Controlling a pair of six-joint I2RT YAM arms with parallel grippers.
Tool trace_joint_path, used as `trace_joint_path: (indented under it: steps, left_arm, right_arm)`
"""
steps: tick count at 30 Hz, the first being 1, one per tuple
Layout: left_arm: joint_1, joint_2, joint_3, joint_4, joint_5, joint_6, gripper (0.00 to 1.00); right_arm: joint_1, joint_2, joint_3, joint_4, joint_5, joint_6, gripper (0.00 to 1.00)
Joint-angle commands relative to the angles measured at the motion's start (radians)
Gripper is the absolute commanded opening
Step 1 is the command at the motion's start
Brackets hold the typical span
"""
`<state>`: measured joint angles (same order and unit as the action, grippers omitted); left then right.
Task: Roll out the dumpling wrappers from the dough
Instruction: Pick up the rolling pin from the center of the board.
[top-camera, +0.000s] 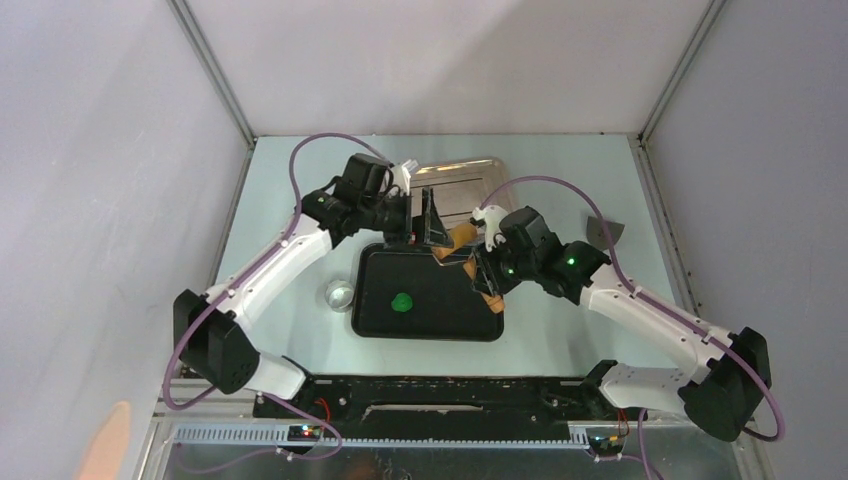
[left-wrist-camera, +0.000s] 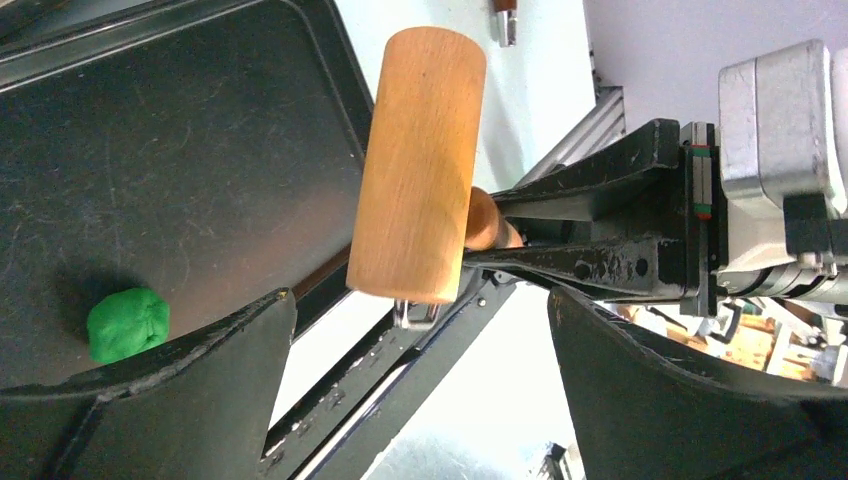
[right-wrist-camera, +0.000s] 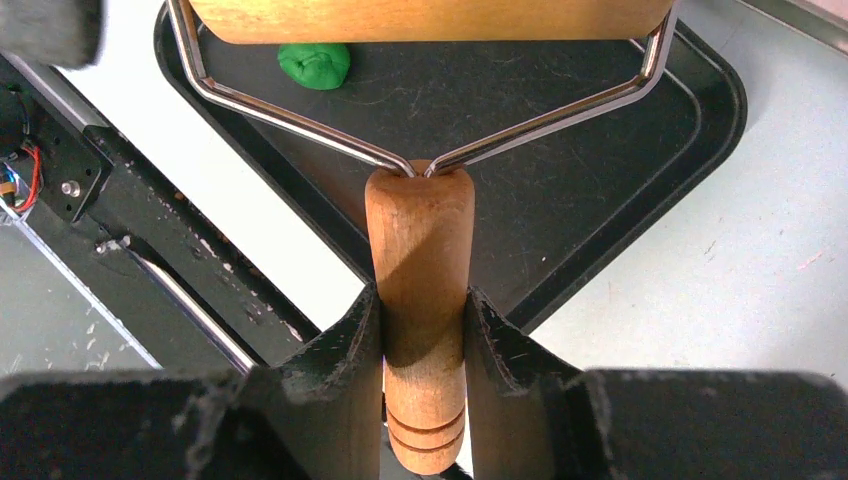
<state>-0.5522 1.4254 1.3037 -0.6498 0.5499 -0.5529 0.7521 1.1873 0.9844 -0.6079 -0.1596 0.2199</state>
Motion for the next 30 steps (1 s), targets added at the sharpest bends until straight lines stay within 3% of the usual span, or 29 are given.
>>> trace_joint_path:
  steps: [1, 6, 20, 27, 30]
  left_arm:
    - [-0.006, 0.036, -0.014, 0.079, 0.116, -0.046, 1.0]
    - [-0.014, 0.079, -0.032, 0.12, 0.179, -0.065, 0.97]
    - [-0.02, 0.152, -0.104, 0.226, 0.39, -0.041, 0.73]
    - [-0.02, 0.163, -0.12, 0.252, 0.376, -0.066, 0.7]
    - [-0.02, 0.172, -0.12, 0.264, 0.378, -0.086, 0.79]
  right_arm:
    - [0.016, -0.019, 0.06, 0.088, -0.012, -0.067, 0.0]
    - [0.038, -0.033, 0.06, 0.083, -0.016, -0.118, 0.0]
    - [0.064, -0.057, 0.046, 0.121, -0.008, -0.214, 0.0]
    - [0.069, -0.046, 0.046, 0.122, -0.016, -0.207, 0.0]
    - [0.077, -0.041, 0.046, 0.116, -0.021, -0.206, 0.0]
